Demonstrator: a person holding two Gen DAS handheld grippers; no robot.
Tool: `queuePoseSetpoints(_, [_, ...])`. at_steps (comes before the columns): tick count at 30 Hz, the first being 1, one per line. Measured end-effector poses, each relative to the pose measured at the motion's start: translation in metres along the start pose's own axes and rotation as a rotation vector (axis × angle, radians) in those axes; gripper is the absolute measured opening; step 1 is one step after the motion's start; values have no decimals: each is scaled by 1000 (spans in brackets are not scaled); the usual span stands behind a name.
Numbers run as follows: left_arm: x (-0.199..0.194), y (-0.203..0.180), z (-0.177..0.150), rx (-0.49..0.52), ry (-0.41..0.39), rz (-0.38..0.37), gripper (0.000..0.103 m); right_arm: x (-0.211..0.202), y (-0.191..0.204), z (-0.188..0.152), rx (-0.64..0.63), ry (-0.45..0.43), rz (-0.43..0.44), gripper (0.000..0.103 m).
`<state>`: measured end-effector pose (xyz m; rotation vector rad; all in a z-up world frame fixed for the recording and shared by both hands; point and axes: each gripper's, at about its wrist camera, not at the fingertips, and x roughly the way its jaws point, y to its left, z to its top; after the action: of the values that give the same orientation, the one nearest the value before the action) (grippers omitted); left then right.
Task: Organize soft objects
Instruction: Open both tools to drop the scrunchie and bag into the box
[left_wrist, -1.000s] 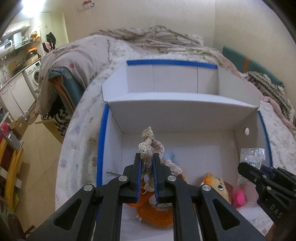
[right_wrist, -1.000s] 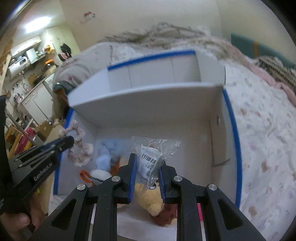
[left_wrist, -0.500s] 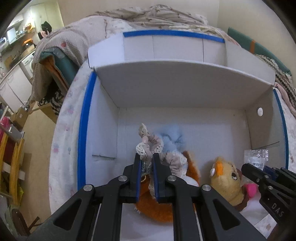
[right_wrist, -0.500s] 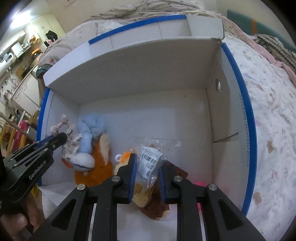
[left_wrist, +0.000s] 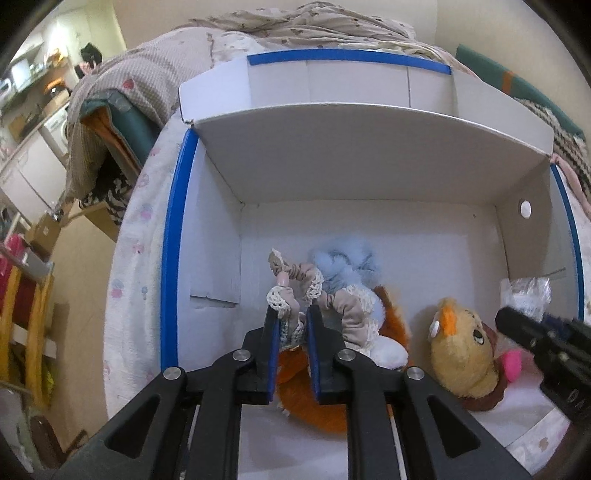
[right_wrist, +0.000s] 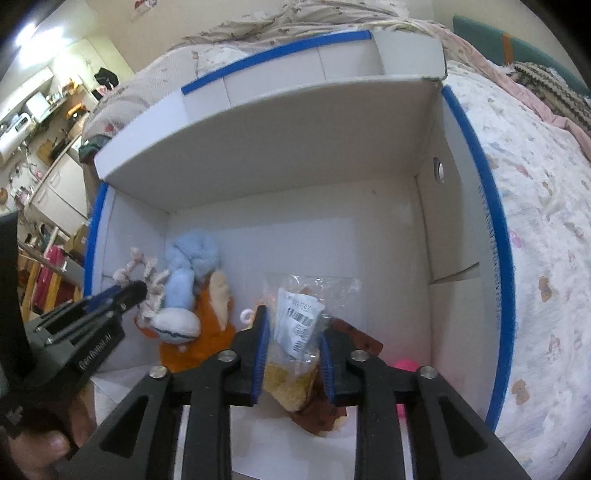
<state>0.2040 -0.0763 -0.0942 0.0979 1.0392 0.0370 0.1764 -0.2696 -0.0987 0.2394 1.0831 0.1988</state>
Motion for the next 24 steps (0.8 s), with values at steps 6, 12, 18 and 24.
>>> queuePoseSetpoints(6, [-11, 2, -2, -2, -6, -20, 28, -17, 2, 3, 9, -79, 49, 72])
queuePoseSetpoints(12, [-31, 5, -3, 0, -67, -19, 67, -25, 2, 3, 24, -107, 76, 79])
queuePoseSetpoints(18, [-50, 11, -4, -6, -92, -34, 67, -33, 3, -3, 28, -117, 77, 79])
queuePoseSetpoints(24, [-69, 28, -11, -68, -92, -66, 67, -46, 8, -14, -4, -138, 57, 79])
